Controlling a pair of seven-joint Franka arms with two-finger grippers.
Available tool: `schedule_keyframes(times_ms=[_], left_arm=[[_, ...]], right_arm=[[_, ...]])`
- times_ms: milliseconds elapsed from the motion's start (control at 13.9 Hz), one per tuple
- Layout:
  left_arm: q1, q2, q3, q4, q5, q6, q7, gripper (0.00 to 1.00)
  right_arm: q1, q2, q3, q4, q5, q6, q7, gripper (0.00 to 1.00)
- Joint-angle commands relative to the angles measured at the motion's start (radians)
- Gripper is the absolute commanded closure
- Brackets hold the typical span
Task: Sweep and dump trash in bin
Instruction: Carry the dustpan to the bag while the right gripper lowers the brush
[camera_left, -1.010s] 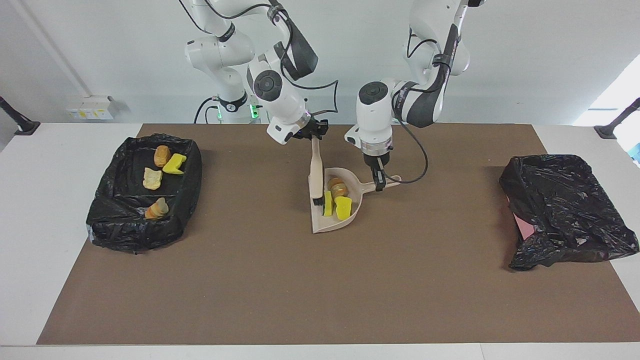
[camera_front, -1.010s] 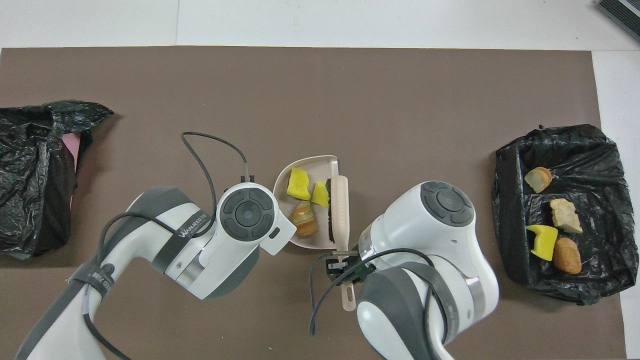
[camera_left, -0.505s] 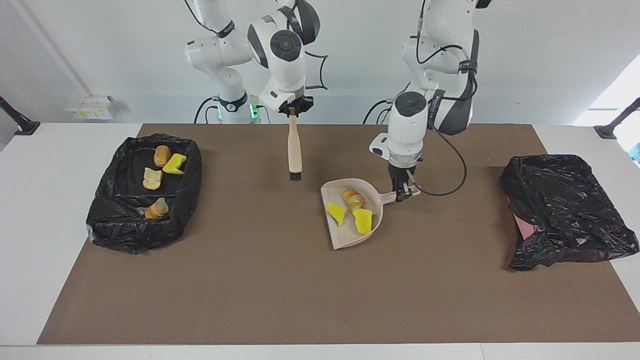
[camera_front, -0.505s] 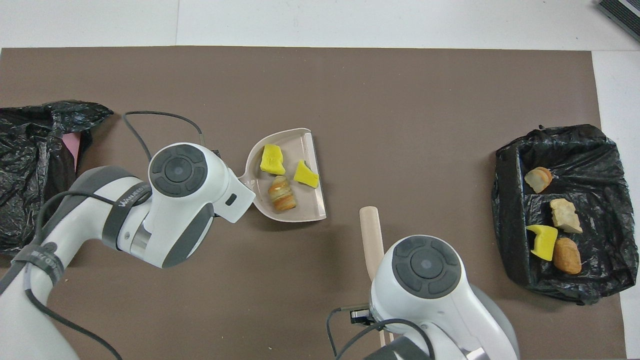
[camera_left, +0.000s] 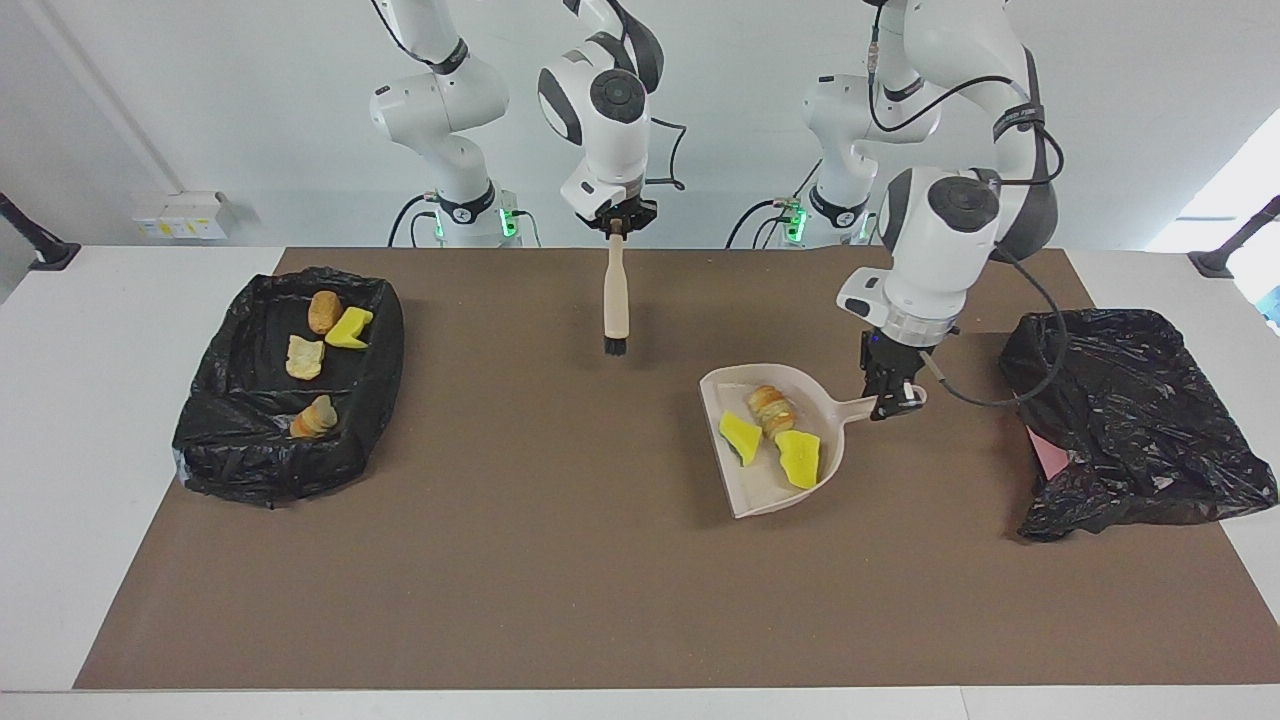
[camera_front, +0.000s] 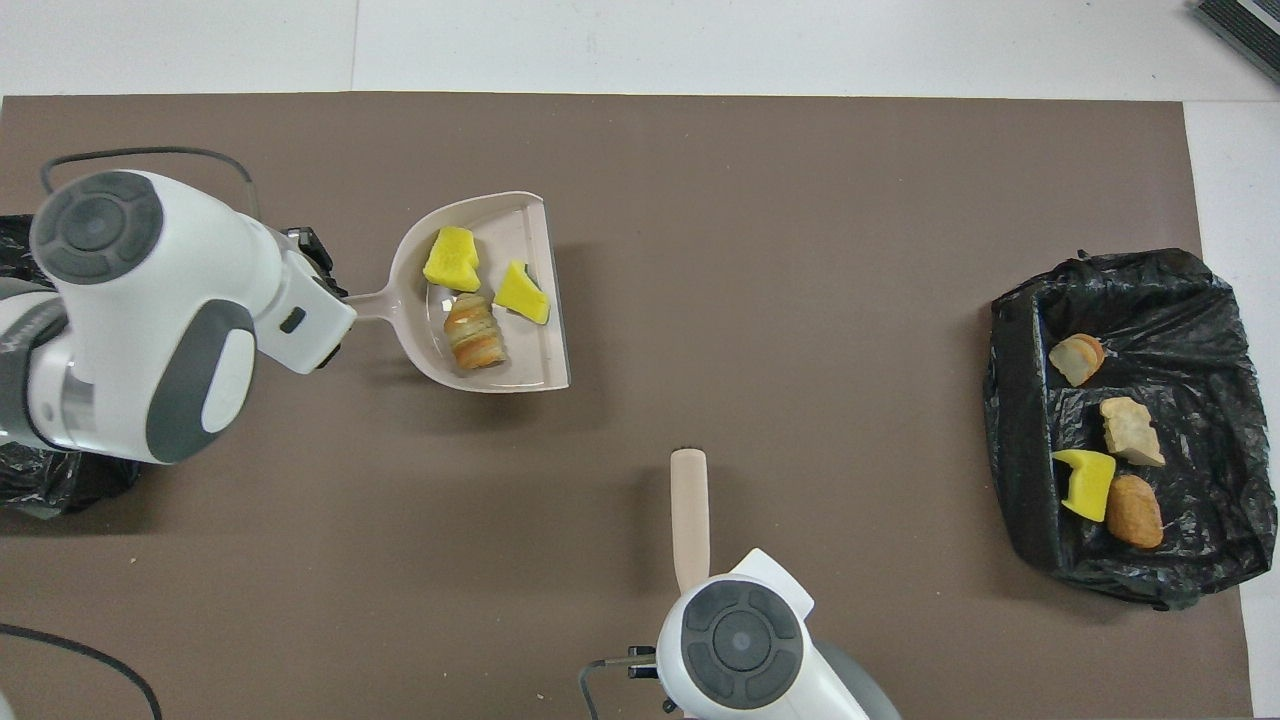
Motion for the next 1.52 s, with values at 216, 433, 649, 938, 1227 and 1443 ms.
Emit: schedule_keyframes(times_ms=[216,433,649,938,1227,1443], left_arm=[[0.246,0.025,-0.013,0.168,-0.080,-0.160,0.326,1.00],[0.390,0.059,-0.013,0.230,-0.110,-0.209,0.532,1.00],[0.520,0.058,-0.008,0.231,-0.101,-0.209,0.633,1.00],[0.628,0.071,-0.002,0.271,-0.020,-0.175,0.735,1.00],[0.668,0.084,0.009,0.291,0.090,-0.051,0.732,1.00],[0.668,0.084,0.012,0.290,0.228,0.016,0.690,1.00]], right_arm=[[0.055,0.084,-0.002,-0.027,0.024,0.138,-0.004,1.00],[0.058,0.117,-0.002,-0.027,0.024,0.163,-0.008,1.00],[0.058,0.117,-0.002,-0.041,0.024,0.184,-0.042,0.87],[0.058,0.124,-0.002,-0.053,0.023,0.210,-0.061,0.42],[0.032,0.152,-0.008,0.008,-0.025,0.220,-0.067,0.00],[-0.046,0.156,-0.012,0.091,-0.066,0.218,-0.064,0.00]])
